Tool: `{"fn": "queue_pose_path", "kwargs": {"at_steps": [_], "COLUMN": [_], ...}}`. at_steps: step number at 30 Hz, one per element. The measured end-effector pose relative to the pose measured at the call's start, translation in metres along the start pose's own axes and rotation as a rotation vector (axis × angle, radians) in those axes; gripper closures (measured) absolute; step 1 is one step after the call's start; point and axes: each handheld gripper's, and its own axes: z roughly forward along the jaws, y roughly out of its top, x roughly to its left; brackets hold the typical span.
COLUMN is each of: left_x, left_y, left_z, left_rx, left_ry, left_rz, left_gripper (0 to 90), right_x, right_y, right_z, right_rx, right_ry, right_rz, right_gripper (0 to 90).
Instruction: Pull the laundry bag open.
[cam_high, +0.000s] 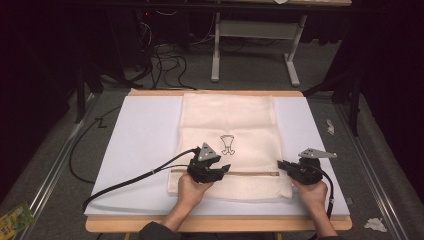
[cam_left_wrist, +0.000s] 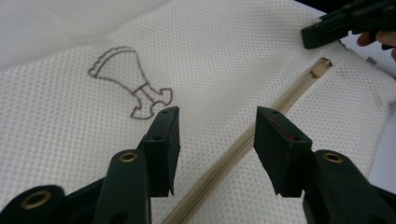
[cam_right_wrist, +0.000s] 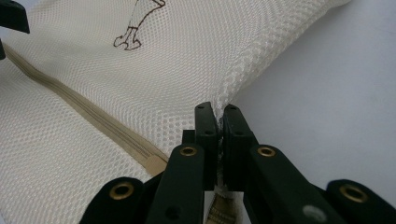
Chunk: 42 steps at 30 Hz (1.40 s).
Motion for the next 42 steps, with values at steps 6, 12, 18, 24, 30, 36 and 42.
{"fn": "queue_pose_path", "kwargs": {"at_steps": [6,12,18,24,30,36,42], "left_x": [-0.016,-0.035,-0.044,-0.048,-0.056,-0.066,-0.068], "left_y": [0.012,0.022,0.027,0.030,0.029,0.029,0.028], "left_z": [0.018,0.036,0.043,0.050,0.062,0.074,0.080], "left_rx": [0.029,0.030,0.026,0.031,0.058,0.059,0.034], "left_ry": [-0.046,-0.083,-0.086,-0.097,-0.123,-0.141,-0.163], "left_rz": [0.007,0.041,0.071,0.065,0.062,0.075,0.068], "left_gripper": [49.9,49.8,51.3,51.2,56.3,57.5,57.1], "right_x": [-0.001,-0.002,-0.002,-0.002,-0.002,0.001,0.006], "right_y": [0.002,0.002,0.004,0.006,0.007,0.012,0.016], "right_z": [-0.001,-0.003,-0.006,-0.006,-0.008,-0.010,-0.012], "right_rx": [-0.008,-0.020,-0.026,-0.046,-0.036,-0.038,-0.040], "right_ry": [0.008,0.021,0.026,0.032,0.033,0.035,0.035], "right_rz": [0.002,0.011,0.012,0.008,0.007,-0.003,-0.021], "right_gripper": [88.0,88.0,88.0,88.0,88.1,88.1,88.0]}}
